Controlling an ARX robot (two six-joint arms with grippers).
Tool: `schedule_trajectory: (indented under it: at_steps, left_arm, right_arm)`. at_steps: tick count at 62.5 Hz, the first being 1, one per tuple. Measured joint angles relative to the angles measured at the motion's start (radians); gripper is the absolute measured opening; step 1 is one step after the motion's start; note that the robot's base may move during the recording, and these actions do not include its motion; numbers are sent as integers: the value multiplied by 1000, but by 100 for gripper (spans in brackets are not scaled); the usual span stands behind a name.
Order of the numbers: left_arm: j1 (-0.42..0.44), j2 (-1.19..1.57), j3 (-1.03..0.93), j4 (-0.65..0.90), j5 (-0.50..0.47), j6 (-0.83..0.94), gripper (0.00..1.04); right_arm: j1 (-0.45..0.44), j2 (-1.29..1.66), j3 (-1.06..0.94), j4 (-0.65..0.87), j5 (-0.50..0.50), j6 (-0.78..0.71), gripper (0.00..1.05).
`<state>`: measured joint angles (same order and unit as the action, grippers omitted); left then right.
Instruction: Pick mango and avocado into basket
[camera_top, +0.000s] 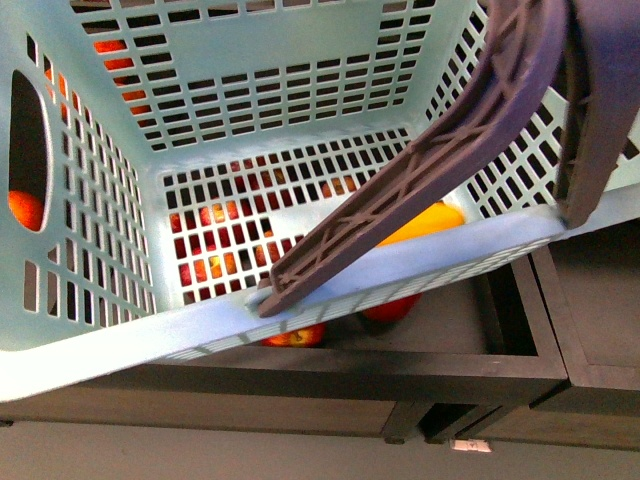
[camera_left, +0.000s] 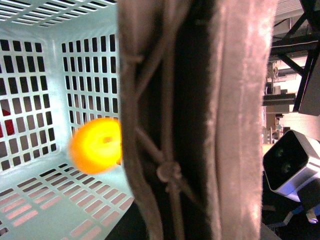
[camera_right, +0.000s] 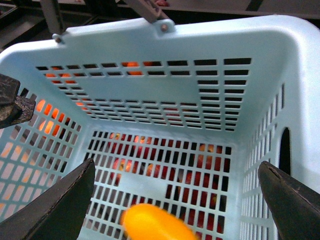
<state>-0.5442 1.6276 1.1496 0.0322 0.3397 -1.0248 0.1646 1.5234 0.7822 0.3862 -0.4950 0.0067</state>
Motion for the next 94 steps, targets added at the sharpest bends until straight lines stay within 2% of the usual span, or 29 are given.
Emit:
schedule_trajectory:
  at_steps: [11, 20, 22, 27, 32, 34, 59, 74, 85, 88, 91, 94]
  left_arm:
    - [1, 5, 0, 0, 1, -2, 14]
    - [1, 5, 0, 0, 0, 0, 14]
    - [2, 5, 0, 0, -1, 0, 14]
    - [2, 5, 0, 0, 0, 1, 14]
    - [2, 5, 0, 0, 2, 1, 14]
    - [0, 5, 0, 0, 5, -1, 14]
    - [0, 5, 0, 0, 0, 2, 14]
    - [0, 5, 0, 0, 3, -1, 14]
    - [0, 5, 0, 0, 2, -1, 14]
    - [0, 5, 0, 0, 0, 0, 14]
    - [0, 5, 0, 0, 1, 0, 14]
    - [0, 5, 0, 0, 2, 0, 14]
  right_arm:
    - [-47, -29, -36, 63, 121, 46, 96]
    - [-127, -73, -63, 114, 286, 114, 96]
    - [-146, -74, -81, 166, 346, 106, 93]
    - [-167, -84, -163, 364, 479, 62, 81]
    - [-170, -111, -240, 462, 495, 37, 71]
    - [-169, -143, -292, 493, 494, 25, 62]
    - [-167, -364, -539, 520, 495, 0, 2]
    - [-167, -498, -631, 474, 495, -3, 2]
    - [-167, -654, -699, 385, 495, -3, 2]
    - [-167, -663, -730, 428, 495, -3, 2]
    - [-167, -688, -753, 405, 495, -3, 2]
    - [-167, -710, -763, 391, 495, -4, 11]
